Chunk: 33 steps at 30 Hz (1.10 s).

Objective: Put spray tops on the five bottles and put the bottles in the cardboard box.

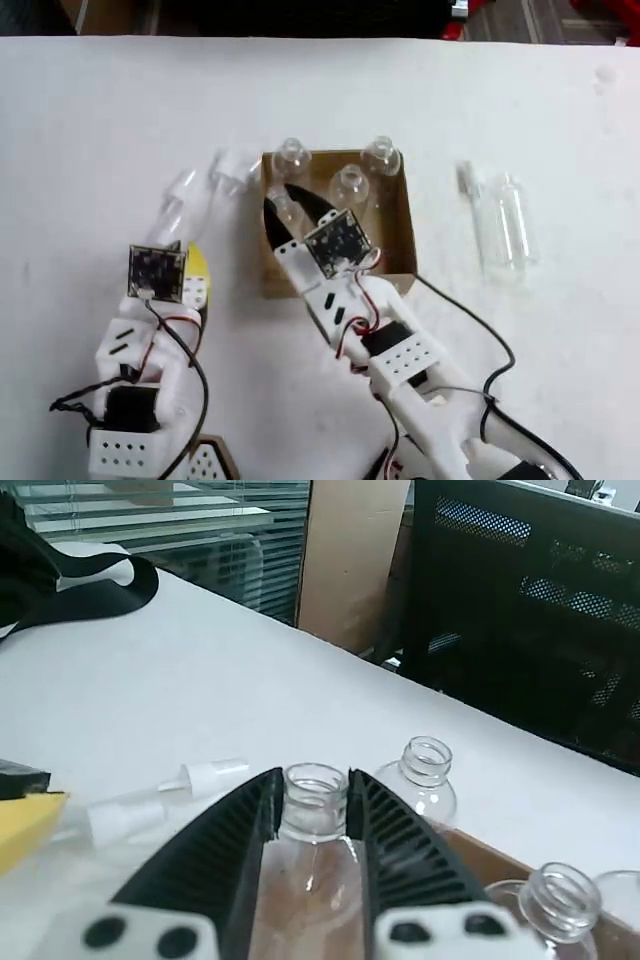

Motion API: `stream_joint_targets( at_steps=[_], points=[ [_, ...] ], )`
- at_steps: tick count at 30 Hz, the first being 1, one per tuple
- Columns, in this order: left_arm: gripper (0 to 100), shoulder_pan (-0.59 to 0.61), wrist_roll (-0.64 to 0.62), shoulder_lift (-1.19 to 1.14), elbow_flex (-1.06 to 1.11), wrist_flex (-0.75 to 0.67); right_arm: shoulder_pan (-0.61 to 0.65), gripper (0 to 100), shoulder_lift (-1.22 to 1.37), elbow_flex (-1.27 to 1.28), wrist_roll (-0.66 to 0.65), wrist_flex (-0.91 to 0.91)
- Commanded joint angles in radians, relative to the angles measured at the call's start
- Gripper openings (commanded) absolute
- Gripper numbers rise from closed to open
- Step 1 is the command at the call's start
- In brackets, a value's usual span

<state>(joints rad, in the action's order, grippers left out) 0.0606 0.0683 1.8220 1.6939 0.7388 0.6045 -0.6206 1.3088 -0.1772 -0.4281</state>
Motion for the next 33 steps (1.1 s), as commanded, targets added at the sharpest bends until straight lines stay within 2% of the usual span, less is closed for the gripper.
stream_joint_targets(
  at_steps=[1, 9, 10, 21, 33],
  points=[
    [6, -0.010, 0.008, 0.008, -0.002, -0.025, 0.028, 1.5, -0.061, -0.012, 0.046, 0.047],
    [6, -0.010, 0.008, 0.008, -0.002, -0.025, 0.035, 1.5, -0.142, 0.003, 0.072, 0.151],
    [6, -0.010, 0.008, 0.008, -0.002, -0.025, 0.035, 1.5, -0.185, 0.003, 0.068, 0.236],
    [6, -0.010, 0.008, 0.008, -0.002, -0.025, 0.033, 1.5, -0.298, 0.003, 0.064, 0.440],
    [6, -0.010, 0.008, 0.008, -0.002, -0.025, 0.033, 1.5, -0.297, 0.003, 0.064, 0.455]
  ],
)
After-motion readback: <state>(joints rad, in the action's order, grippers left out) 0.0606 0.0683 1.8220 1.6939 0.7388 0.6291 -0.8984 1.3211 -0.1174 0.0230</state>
